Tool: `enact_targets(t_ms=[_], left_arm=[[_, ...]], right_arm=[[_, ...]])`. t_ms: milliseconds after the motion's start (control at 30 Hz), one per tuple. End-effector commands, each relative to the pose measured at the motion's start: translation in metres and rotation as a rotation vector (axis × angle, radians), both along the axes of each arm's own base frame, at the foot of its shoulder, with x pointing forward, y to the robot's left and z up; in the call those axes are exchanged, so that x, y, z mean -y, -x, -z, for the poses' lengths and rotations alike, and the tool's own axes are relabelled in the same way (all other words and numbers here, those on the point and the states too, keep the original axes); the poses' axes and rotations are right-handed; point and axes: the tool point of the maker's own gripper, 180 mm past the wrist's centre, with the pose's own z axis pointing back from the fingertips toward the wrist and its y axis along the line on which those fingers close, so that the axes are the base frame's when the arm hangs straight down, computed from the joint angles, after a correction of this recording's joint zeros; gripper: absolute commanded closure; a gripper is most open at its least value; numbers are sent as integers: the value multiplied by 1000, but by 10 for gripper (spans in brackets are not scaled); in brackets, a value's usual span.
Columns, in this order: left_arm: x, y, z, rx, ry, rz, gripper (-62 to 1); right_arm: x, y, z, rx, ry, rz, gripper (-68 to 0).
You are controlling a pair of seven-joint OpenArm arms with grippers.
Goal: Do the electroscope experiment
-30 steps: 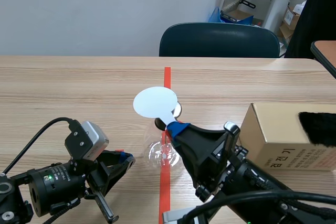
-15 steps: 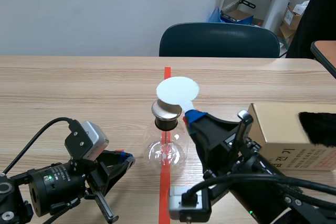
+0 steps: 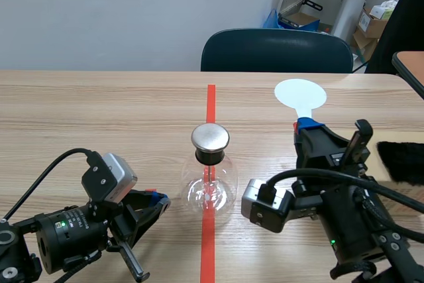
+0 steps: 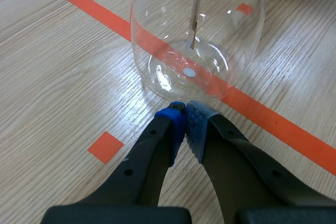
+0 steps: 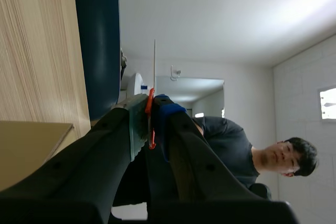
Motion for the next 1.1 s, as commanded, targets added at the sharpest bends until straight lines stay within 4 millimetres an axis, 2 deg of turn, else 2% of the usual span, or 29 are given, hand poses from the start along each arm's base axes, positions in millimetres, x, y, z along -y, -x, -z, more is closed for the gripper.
enact_targets(t_ms=[0, 233, 500, 700, 1067], left_arm=[[3, -4, -7, 20, 23, -1, -31], [3, -4, -7, 20, 24, -1, -31], [3, -4, -7, 20, 24, -1, -31], [3, -4, -7, 20, 24, -1, -31], [4, -4, -7, 20, 24, -1, -31]], right_arm=[[5, -1, -3, 13, -7, 24, -6], [15, -2, -4, 14, -13, 83, -6], [10, -1, -3, 13, -10, 51, -6], [-7, 3, -2, 9, -1, -43, -6], [-56, 24, 1, 1, 30, -343, -6]])
